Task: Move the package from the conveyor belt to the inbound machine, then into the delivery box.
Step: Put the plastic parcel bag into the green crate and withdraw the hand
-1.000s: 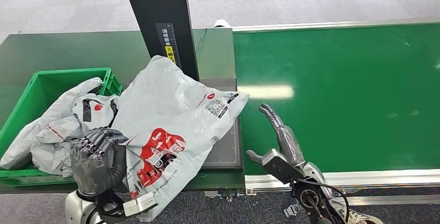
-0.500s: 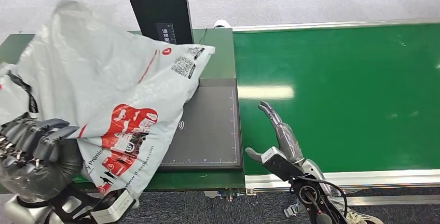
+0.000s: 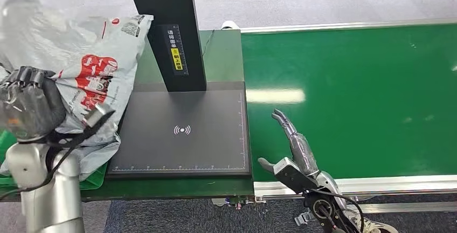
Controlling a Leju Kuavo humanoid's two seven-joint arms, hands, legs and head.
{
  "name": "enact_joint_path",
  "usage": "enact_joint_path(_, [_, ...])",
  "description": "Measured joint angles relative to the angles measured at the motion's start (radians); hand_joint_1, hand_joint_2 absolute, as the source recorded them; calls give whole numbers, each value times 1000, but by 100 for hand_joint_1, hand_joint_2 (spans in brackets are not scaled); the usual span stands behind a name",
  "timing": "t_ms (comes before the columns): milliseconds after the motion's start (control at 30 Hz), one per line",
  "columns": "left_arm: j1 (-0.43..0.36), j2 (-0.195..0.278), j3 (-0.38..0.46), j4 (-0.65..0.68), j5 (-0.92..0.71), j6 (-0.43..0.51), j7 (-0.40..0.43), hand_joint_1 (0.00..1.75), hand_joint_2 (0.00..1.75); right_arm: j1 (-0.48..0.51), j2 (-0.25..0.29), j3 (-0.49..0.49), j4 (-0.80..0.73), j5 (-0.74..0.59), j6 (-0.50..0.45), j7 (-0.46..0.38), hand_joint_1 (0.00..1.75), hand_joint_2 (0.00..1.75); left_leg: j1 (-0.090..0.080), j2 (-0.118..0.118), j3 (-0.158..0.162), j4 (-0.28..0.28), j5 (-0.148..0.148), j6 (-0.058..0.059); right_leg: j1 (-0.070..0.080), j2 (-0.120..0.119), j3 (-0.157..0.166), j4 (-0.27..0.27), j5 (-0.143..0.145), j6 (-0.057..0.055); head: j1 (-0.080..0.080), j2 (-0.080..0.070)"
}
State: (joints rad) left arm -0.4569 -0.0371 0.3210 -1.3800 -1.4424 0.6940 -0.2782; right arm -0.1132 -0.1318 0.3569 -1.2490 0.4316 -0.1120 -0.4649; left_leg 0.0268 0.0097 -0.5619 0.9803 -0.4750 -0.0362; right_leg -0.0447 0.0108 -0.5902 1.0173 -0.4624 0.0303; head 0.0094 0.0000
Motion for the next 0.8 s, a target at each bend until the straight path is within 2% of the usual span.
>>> enact_joint_path(33, [-27,21,9,76,-9,0,60,175,175,2,-2,0,-2,0,2,3,0,175,0,1,0,0,0,0,0,1,0,0,0,0,0,0])
enact_joint_path(100, [-66,61,21,205,-20,0,126,175,175,2,-6,1,-3,2,5,6,0,175,0,2,0,0,0,0,0,2,-1,0,0,0,0,0])
enact_joint_path(233, [-108,107,31,363,-27,1,159,175,175,1,-11,1,-3,4,8,6,0,175,0,1,-1,0,0,0,0,2,-1,0,0,0,0,0])
enact_joint_path(333, [-139,144,37,462,-26,1,233,175,175,-6,-11,4,-3,6,13,6,0,175,0,2,-3,0,0,0,0,2,-2,0,0,0,0,0])
enact_joint_path(567, [-260,270,61,744,16,-2,348,175,175,-53,-6,22,20,6,25,13,0,175,1,2,-2,0,1,-1,2,2,-3,1,0,0,0,0])
enact_joint_path(700, [-282,304,75,814,59,3,325,175,175,-66,0,30,35,6,23,17,0,175,2,2,-2,0,1,-1,2,2,-3,1,0,0,0,0])
enact_joint_path(800, [-256,295,115,775,149,4,200,175,175,-65,4,32,40,7,14,20,0,175,2,2,-3,0,0,-1,2,2,-3,1,0,0,0,0])
